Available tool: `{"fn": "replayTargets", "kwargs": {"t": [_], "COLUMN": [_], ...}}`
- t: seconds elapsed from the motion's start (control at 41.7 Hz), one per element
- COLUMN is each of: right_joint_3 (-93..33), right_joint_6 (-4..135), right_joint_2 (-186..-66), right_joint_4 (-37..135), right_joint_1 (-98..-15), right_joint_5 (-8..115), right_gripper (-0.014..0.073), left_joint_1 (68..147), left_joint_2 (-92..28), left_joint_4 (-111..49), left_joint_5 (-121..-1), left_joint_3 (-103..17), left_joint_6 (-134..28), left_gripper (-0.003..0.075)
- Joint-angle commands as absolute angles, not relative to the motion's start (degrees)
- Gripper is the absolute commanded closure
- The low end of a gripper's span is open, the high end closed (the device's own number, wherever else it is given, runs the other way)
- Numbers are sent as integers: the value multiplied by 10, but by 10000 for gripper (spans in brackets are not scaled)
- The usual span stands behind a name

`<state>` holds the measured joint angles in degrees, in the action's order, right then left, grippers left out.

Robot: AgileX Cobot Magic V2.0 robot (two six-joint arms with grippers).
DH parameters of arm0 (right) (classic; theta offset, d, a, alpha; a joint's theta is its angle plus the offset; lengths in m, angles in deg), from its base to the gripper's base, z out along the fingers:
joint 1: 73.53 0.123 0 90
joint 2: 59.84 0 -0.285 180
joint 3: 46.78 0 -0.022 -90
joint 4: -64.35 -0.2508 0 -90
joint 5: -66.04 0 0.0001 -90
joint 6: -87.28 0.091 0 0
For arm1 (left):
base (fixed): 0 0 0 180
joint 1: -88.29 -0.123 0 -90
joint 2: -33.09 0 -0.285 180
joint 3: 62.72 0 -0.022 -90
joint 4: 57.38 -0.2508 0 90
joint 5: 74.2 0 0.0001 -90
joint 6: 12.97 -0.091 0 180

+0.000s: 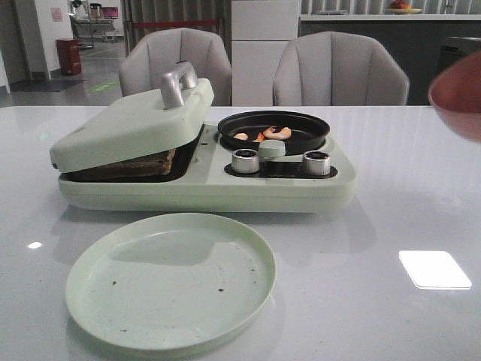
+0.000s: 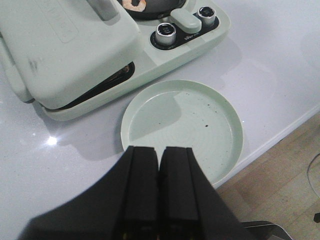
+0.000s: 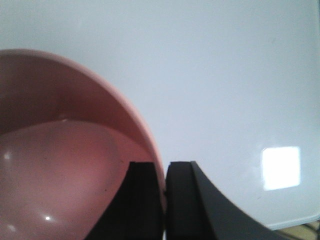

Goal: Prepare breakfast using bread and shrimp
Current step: 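Carry the pink bowl back and set it on the table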

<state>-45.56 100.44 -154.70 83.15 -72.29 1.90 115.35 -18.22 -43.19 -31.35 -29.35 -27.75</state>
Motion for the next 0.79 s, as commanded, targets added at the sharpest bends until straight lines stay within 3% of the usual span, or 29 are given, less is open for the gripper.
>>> {"fn": "replayTargets", "kwargs": {"t": [0.0, 0.168, 0.48, 0.551, 0.695, 0.767], "right_joint_3": [-413, -319, -272, -272, -272, -272], "right_joint_6": [928, 864, 862, 862, 862, 862], "right_joint_2": [-1521, -1523, -1567, -1581, -1586, -1578], "right_joint_4": [724, 619, 616, 616, 616, 614], "right_joint_1": [-781, -838, -838, -838, -838, -838], "right_joint_5": [75, 178, 283, 285, 289, 291], "right_gripper": [544, 544, 537, 488, 221, 133], "left_joint_1": [1158, 1158, 1158, 1158, 1158, 1158], "left_joint_2": [-181, -181, -181, -181, -181, -181], "left_joint_4": [-418, -418, -418, -418, -418, -418], "left_joint_5": [-356, -356, -356, -356, -356, -356], "left_joint_3": [-308, -308, -308, -308, -308, -308], "left_joint_6": [-275, -275, -275, -275, -275, -275], "left_gripper": [621, 621, 621, 621, 621, 621]}}
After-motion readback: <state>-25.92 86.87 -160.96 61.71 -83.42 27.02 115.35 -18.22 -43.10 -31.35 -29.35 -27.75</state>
